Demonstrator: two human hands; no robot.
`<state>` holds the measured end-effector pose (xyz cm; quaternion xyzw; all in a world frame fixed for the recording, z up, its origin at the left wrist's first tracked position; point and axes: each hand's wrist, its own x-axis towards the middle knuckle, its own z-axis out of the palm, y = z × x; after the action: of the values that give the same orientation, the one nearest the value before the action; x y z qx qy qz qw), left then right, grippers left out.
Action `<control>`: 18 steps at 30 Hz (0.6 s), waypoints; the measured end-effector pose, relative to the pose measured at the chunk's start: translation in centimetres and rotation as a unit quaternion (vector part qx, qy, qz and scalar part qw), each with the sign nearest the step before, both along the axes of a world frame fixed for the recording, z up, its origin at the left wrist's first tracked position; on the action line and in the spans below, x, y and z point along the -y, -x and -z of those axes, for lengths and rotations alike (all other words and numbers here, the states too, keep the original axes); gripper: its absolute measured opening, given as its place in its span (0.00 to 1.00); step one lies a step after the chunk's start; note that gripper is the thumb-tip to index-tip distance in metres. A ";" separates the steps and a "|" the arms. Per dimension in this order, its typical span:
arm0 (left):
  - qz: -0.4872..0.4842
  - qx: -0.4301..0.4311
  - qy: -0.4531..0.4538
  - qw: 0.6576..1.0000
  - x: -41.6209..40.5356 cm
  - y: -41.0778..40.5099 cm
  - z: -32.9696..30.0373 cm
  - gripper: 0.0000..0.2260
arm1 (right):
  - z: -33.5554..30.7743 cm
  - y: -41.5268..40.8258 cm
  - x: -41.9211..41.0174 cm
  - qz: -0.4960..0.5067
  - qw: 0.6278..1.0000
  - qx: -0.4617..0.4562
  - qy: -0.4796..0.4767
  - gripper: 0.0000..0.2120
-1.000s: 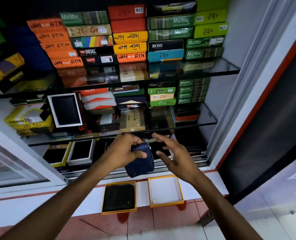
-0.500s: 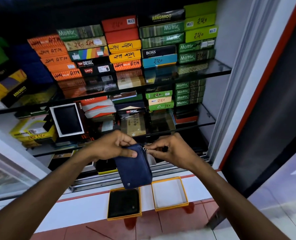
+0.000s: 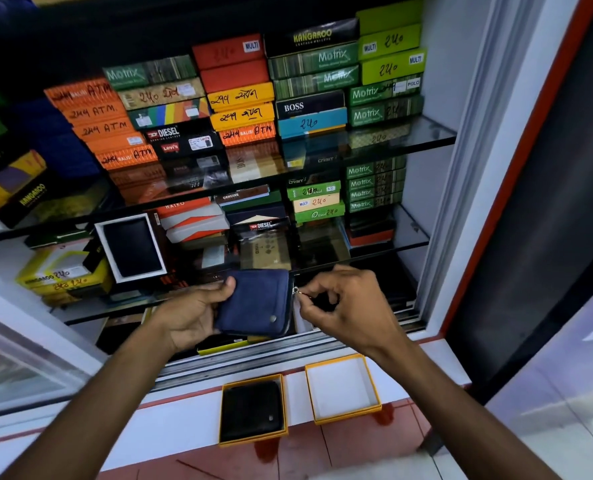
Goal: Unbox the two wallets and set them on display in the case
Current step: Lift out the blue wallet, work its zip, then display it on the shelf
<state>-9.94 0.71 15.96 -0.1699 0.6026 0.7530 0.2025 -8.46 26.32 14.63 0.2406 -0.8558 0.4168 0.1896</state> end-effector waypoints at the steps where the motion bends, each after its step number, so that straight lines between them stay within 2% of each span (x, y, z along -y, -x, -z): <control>1: -0.044 0.040 -0.019 0.998 -0.7 -0.1 0.2 0.07 | 0.4 0.1 0.3 0.019 1.000 0.012 0.001 0.04; 4: -0.141 0.115 -0.091 0.979 -2.4 0.2 0.8 0.08 | 1.8 0.2 0.8 0.056 0.997 0.052 0.009 0.05; 7: -0.211 0.125 -0.138 0.959 -4.2 0.7 1.5 0.13 | 3.1 0.0 1.3 0.079 0.993 0.090 0.023 0.05; 11: -0.292 0.100 -0.183 0.933 -8.1 1.1 1.9 0.09 | 4.1 -0.6 2.6 0.098 0.987 0.115 0.054 0.07; 15: -0.352 0.043 -0.238 0.904 -10.1 2.3 2.1 0.16 | 4.7 -1.4 3.4 0.074 0.987 0.120 0.079 0.06; 18: -0.369 0.010 -0.255 0.894 -10.9 2.3 2.2 0.17 | 5.1 -1.3 3.1 0.070 0.987 0.118 0.084 0.07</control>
<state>-12.19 11.60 13.81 -0.3298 0.2825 0.8995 -0.0474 -7.16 23.21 9.49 0.1124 -0.8491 0.4982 0.1351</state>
